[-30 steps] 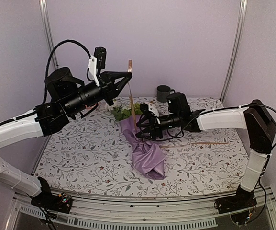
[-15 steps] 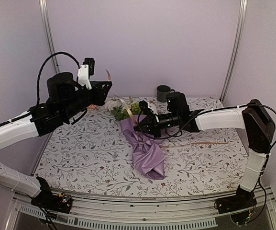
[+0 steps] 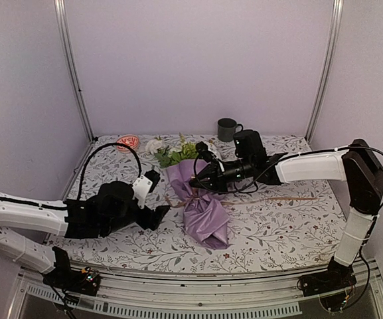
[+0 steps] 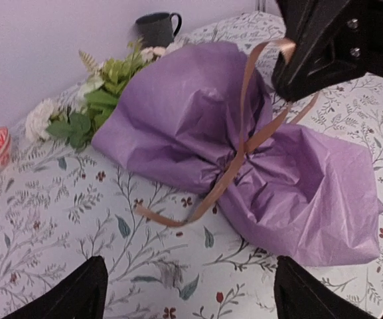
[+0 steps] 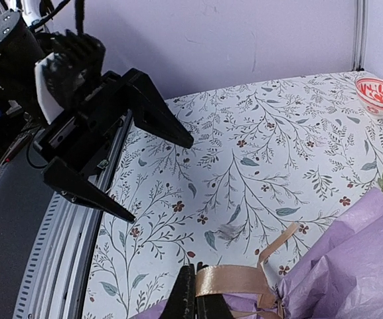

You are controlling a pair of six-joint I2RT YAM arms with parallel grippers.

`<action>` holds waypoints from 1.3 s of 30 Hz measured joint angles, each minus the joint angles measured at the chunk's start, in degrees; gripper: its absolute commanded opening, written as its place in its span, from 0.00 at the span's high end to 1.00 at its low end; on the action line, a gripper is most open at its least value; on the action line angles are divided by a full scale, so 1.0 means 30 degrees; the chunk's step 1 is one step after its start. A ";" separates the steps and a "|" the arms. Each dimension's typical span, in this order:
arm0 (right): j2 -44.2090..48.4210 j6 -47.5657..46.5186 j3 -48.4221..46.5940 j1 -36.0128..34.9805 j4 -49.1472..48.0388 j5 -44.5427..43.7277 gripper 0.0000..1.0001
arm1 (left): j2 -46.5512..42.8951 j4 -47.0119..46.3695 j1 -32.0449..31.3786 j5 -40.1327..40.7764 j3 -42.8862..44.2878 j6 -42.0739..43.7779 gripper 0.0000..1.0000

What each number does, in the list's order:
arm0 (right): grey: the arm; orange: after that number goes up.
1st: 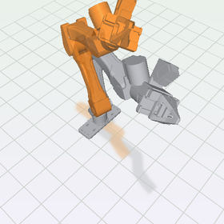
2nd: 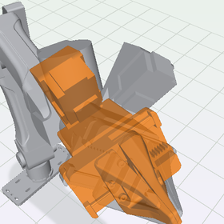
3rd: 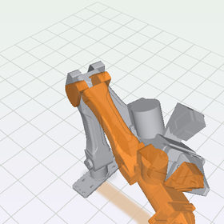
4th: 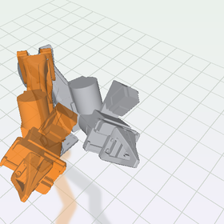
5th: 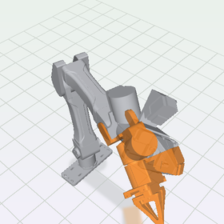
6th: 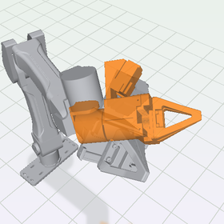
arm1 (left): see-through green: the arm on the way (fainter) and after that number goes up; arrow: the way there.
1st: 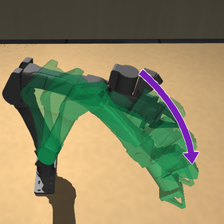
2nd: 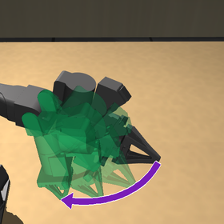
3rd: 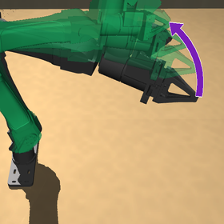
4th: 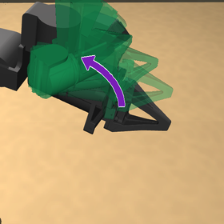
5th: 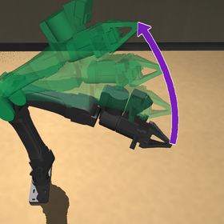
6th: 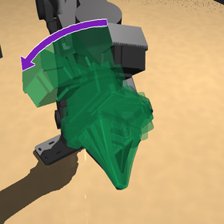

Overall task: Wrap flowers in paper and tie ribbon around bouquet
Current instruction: Cross the half-tied ribbon over the folded bouquet.

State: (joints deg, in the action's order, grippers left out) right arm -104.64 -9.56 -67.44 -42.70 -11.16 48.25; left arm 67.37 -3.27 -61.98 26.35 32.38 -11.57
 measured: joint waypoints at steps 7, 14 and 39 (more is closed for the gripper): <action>0.0007 0.0976 0.0022 0.0000 0.0022 0.0160 1.00 | 0.6178 -1.1511 0.0816 -0.2994 -0.0765 0.4969 0.06; 0.0007 0.1683 0.0066 0.0000 -0.0204 0.0204 1.00 | 1.1387 -1.9154 0.3031 -0.7060 0.0117 0.5136 0.21; 0.4051 0.2812 0.1617 0.0911 0.2193 -0.7045 0.28 | 1.3260 -2.1660 0.3279 -0.9362 0.1821 0.3759 1.00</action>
State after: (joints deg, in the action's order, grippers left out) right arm -92.49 -1.13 -62.59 -39.97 -4.58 27.11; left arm 107.15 -68.25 -52.14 -1.74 37.85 -0.30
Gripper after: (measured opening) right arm 0.619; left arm 0.004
